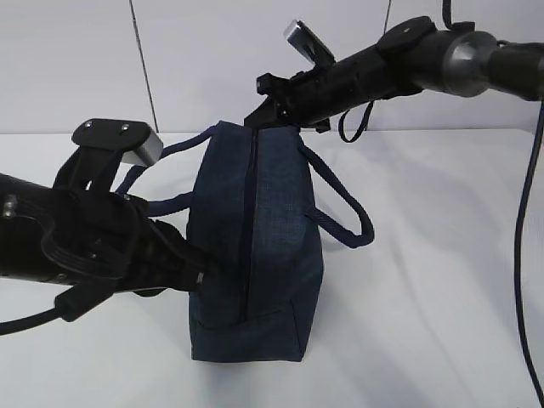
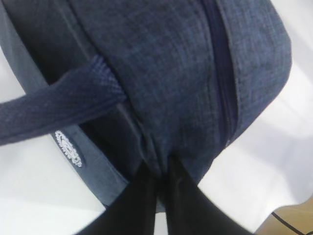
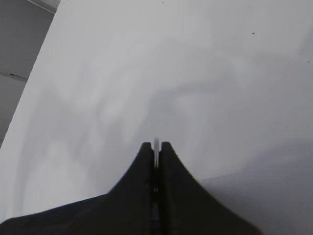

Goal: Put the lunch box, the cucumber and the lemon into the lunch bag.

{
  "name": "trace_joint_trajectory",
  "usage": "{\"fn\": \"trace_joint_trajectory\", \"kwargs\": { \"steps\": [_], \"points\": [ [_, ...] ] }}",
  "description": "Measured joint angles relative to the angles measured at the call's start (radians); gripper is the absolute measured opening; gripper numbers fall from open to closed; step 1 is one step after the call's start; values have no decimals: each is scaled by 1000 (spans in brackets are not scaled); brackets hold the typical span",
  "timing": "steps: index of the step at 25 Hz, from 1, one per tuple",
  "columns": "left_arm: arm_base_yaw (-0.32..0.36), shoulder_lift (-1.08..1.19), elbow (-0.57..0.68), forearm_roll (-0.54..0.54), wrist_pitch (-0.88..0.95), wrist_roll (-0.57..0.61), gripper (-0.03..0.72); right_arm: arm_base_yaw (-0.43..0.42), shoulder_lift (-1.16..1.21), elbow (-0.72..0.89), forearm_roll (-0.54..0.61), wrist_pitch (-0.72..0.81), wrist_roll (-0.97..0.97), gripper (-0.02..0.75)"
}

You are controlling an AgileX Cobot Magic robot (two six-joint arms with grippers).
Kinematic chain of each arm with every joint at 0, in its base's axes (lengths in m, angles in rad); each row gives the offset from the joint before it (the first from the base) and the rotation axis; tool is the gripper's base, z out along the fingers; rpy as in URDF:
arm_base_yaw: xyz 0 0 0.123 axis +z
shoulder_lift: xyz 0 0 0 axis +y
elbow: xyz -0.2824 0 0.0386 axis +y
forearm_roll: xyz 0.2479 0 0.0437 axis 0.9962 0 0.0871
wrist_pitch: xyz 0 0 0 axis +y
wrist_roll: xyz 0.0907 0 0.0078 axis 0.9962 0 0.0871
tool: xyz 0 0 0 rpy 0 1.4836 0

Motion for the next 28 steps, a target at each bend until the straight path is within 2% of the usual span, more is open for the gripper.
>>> {"fn": "trace_joint_trajectory", "kwargs": {
  "steps": [10, 28],
  "points": [
    [0, 0, 0, 0, 0, 0, 3, -6, 14, -9, -68, 10, 16, -13],
    [0, 0, 0, 1, 0, 0, 3, -23, 86, -11, -88, 75, 38, -13]
  ]
}}
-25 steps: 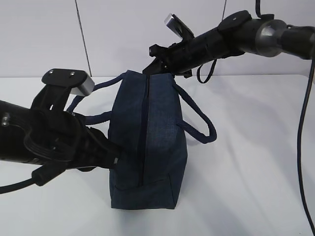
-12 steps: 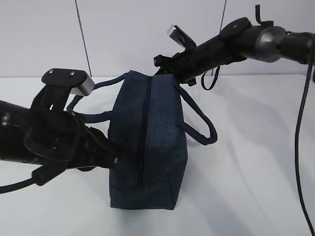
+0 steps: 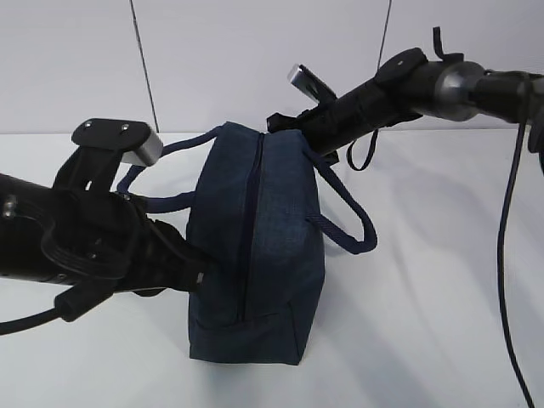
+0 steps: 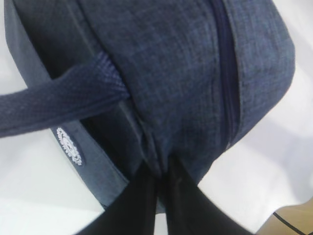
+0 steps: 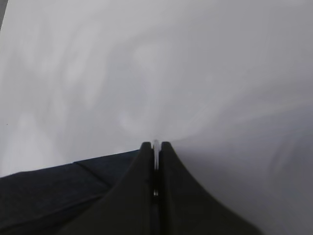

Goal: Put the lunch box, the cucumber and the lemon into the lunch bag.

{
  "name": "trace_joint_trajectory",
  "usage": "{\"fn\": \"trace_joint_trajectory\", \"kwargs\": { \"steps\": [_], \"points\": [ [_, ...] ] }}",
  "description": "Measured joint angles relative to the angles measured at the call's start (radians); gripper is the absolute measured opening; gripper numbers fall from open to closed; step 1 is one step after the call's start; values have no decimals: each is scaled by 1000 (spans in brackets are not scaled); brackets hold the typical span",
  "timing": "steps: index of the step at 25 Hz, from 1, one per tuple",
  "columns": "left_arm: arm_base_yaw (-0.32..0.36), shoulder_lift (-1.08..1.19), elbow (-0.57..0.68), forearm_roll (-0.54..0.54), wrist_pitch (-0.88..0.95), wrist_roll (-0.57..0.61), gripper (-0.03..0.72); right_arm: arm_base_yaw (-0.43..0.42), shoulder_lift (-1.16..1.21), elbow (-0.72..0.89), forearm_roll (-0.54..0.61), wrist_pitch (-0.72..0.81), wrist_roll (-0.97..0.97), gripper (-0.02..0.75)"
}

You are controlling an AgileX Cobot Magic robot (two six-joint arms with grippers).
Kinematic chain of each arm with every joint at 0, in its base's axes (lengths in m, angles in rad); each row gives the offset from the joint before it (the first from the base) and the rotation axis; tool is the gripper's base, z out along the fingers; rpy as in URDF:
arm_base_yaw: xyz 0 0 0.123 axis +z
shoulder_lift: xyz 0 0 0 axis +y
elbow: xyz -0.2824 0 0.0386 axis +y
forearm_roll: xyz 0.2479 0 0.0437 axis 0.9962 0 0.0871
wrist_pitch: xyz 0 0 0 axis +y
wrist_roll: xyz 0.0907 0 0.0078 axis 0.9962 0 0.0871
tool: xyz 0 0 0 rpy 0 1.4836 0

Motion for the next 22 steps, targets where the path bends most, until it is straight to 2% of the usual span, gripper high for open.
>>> {"fn": "trace_joint_trajectory", "kwargs": {
  "steps": [6, 12, 13, 18, 22],
  "points": [
    [0, 0, 0, 0, 0, 0, 3, -2, 5, -9, -4, 15, 0, -13],
    [0, 0, 0, 2, 0, 0, 3, -6, 17, -90, -30, 115, 0, 8],
    [0, 0, 0, 2, 0, 0, 3, -6, 17, -109, -34, 145, 0, 38],
    [0, 0, 0, 4, 0, 0, 3, -6, 17, -225, -47, 216, 0, 321],
    [0, 0, 0, 6, -2, 0, 3, -6, 17, -310, -76, 229, 30, 375]
  ]
}}
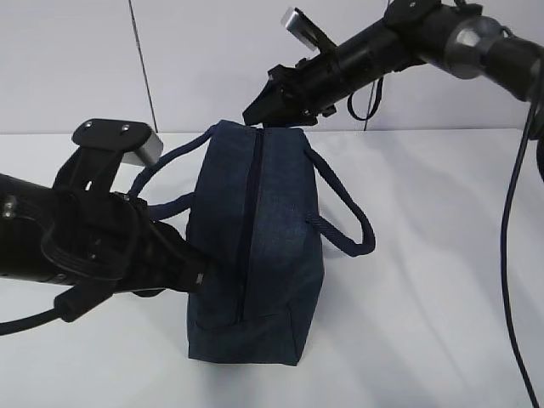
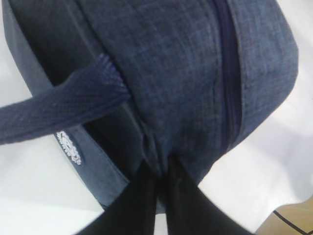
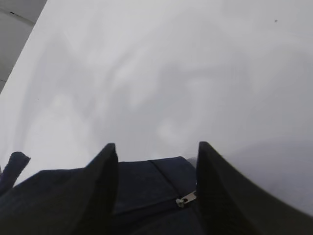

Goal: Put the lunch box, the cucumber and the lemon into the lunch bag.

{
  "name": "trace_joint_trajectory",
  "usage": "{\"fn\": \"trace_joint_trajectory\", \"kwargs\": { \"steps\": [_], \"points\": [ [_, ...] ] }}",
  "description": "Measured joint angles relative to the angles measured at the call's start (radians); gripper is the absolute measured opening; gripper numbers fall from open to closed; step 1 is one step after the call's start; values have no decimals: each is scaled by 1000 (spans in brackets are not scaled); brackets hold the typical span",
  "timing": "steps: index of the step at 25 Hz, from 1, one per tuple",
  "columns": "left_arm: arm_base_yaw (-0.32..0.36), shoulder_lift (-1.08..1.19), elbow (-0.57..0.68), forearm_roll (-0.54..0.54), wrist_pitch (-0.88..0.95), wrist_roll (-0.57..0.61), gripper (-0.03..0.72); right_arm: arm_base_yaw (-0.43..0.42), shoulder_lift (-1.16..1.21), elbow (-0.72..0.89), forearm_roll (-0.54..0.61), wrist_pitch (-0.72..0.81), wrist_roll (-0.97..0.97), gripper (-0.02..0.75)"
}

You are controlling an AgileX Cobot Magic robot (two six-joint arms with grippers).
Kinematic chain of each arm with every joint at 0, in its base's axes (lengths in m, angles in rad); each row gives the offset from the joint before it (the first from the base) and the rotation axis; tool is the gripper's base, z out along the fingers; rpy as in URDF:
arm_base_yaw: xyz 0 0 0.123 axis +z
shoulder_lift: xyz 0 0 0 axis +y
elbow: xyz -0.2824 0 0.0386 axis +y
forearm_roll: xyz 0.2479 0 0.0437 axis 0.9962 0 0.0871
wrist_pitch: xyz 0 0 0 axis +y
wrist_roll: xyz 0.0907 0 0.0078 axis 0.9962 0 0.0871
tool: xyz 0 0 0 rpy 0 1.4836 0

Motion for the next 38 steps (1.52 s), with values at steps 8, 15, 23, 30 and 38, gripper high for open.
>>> {"fn": "trace_joint_trajectory", "kwargs": {
  "steps": [8, 15, 23, 30, 38],
  "points": [
    [4, 0, 0, 0, 0, 0, 3, 0, -96, -83, -134, 12, 63, 380],
    [6, 0, 0, 0, 28, 0, 3, 0, -158, -86, -161, 21, 73, 381],
    [6, 0, -6, 0, 54, 0, 4, 0, -177, -86, -218, 31, 76, 381],
    [6, -17, -8, 60, 105, 0, 16, -14, -258, -86, -288, 35, 133, 382],
    [6, -76, -97, 398, 321, 0, 29, -14, -388, -48, -337, 38, 149, 382]
  ]
}}
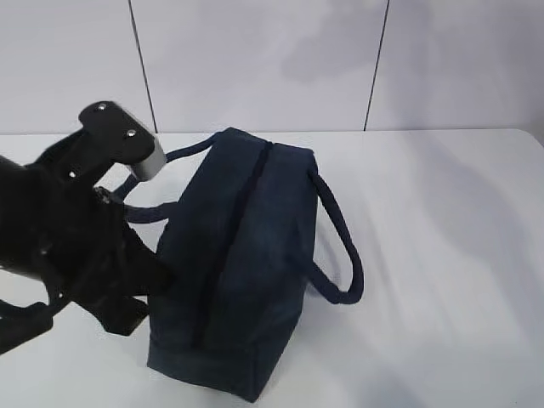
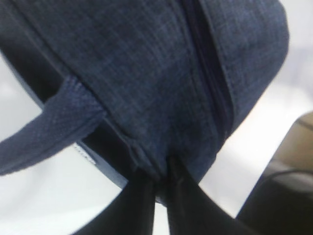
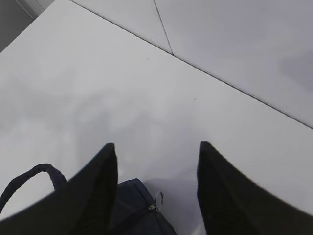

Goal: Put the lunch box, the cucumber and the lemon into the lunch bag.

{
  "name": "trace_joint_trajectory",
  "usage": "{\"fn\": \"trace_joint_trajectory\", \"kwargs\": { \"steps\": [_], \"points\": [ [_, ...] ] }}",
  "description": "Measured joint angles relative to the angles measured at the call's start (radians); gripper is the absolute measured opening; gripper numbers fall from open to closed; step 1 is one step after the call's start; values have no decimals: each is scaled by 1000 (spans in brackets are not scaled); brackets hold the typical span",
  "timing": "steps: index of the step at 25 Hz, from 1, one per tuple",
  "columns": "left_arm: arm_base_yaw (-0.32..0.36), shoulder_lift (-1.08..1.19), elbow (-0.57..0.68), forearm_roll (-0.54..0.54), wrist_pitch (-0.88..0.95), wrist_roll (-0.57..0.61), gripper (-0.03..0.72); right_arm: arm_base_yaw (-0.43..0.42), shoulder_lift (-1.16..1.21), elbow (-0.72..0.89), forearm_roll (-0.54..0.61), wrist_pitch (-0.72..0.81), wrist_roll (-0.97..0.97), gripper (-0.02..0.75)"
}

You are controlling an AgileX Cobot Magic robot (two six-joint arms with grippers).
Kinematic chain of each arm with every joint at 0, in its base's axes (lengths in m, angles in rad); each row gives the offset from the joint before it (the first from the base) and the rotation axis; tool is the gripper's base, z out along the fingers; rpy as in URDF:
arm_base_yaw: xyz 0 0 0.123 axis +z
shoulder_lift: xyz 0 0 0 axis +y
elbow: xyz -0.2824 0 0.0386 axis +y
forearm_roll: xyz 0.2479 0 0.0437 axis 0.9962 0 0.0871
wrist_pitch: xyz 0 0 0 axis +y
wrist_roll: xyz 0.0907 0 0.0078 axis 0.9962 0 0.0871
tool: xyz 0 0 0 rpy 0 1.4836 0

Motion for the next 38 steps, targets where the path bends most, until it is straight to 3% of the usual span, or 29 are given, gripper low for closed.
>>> {"fn": "trace_joint_trajectory", "kwargs": {
  "steps": [5, 8, 11, 13, 20, 30, 38],
  "points": [
    [0, -6, -30, 98, 47, -20, 71, 0, -11, 34, -7, 2, 15, 383],
    [22, -6, -30, 109, 71, -55, 227, 0, -11, 38, -12, 2, 19, 383],
    [67, -6, -30, 109, 75, -81, 447, 0, -11, 38, -13, 2, 21, 383],
    [98, -7, -34, 109, 86, -86, 516, 0, -11, 38, -13, 2, 21, 383],
    [155, -81, -83, 165, 146, -90, 534, 0, -13, 42, -56, 2, 34, 383],
    [341, -107, -253, 191, 262, -90, 533, 0, -139, 133, -106, 5, 49, 383],
    [355, -135, -329, 265, 347, -127, 515, 0, -296, 212, -216, 6, 50, 383]
  ]
}}
